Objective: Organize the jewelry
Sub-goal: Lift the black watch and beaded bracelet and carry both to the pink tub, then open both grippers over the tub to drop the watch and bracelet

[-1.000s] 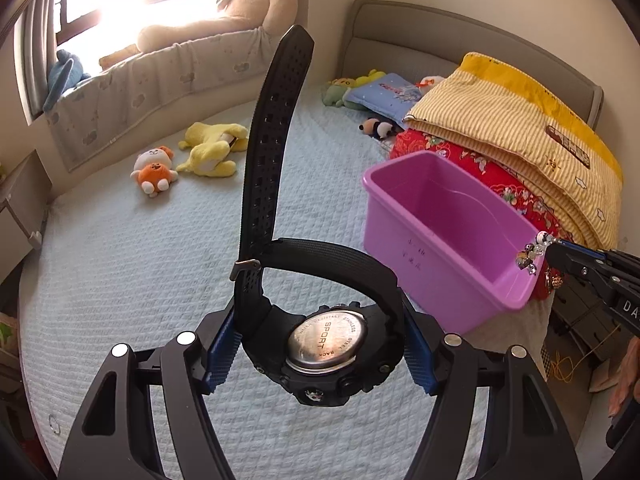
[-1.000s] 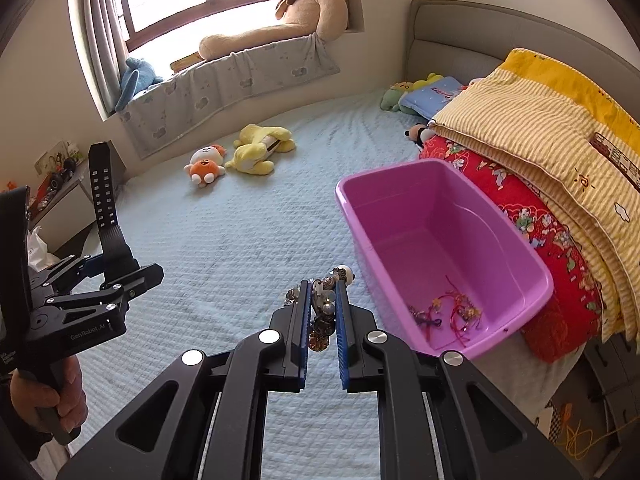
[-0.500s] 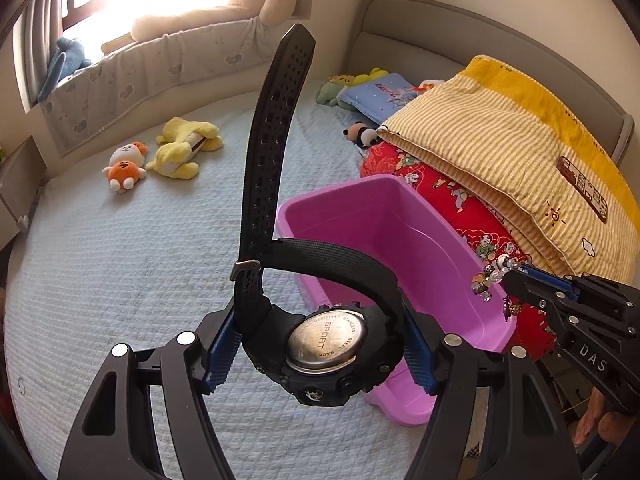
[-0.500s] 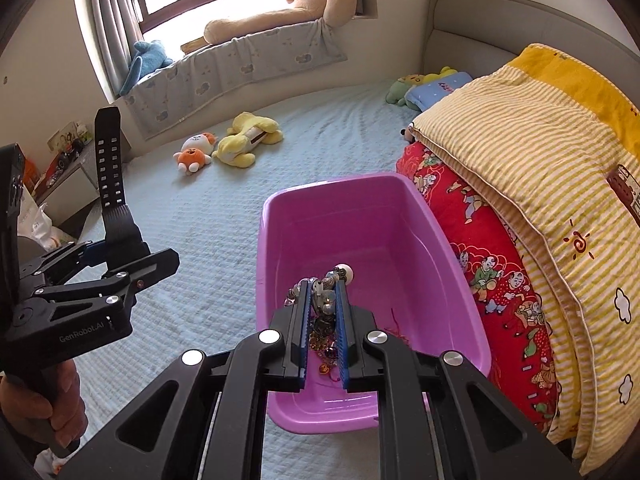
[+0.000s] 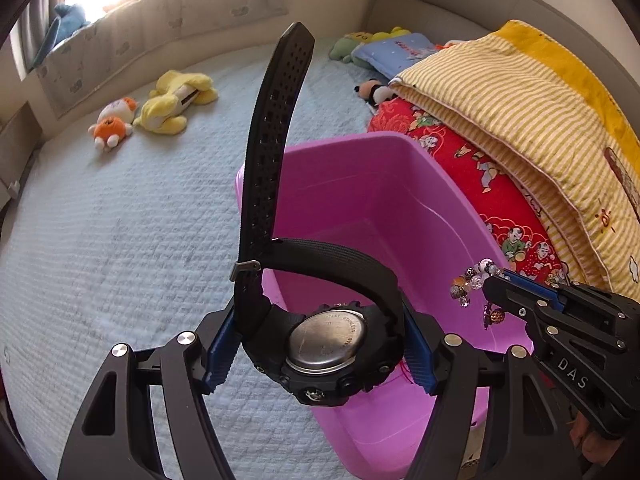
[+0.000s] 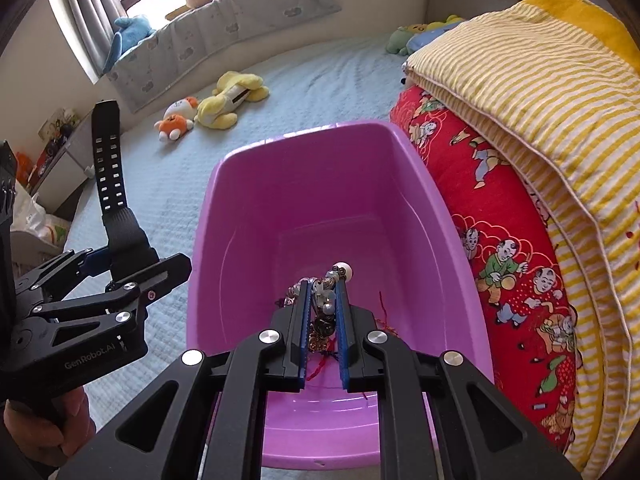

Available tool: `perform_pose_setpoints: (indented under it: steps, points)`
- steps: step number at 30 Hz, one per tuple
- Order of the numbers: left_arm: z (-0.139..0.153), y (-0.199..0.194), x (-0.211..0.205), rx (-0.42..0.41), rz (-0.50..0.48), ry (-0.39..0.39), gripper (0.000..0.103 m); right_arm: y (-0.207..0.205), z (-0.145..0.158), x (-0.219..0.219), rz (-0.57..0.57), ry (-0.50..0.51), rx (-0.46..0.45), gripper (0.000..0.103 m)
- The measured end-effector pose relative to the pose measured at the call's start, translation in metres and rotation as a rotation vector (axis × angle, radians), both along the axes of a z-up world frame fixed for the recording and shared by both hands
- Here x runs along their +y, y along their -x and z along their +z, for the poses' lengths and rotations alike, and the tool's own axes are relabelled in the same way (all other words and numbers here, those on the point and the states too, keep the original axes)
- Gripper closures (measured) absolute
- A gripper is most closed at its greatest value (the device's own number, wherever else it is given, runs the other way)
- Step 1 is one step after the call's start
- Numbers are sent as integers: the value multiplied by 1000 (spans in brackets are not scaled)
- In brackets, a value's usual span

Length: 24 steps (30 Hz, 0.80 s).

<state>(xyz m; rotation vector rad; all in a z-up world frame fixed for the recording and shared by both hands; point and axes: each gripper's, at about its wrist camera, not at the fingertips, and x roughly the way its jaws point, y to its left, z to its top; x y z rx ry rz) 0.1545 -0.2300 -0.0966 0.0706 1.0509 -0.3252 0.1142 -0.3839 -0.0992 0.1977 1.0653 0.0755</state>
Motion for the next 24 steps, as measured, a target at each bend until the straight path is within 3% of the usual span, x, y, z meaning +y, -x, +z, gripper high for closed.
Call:
perform_pose_setpoints:
  steps: [9, 15, 16, 18, 19, 24]
  points:
    - [-36, 5, -18, 143, 202, -26, 35, -22, -38, -7, 184, -15, 142, 92]
    - [-44, 5, -24, 194, 240, -74, 34, -29, -47, -14, 215, -28, 194, 90]
    - [-43, 5, -25, 191, 238, -83, 34, -32, -47, -14, 220, -27, 202, 85]
    - [-39, 7, -28, 180, 227, -91, 18, -33, -44, -15, 221, -10, 204, 69]
    - [-35, 8, -29, 173, 230, -98, 15, -33, -43, -15, 219, -6, 207, 61]
    - [-20, 8, -27, 192, 245, -112, 13, -35, -33, -20, 195, -17, 249, 54]
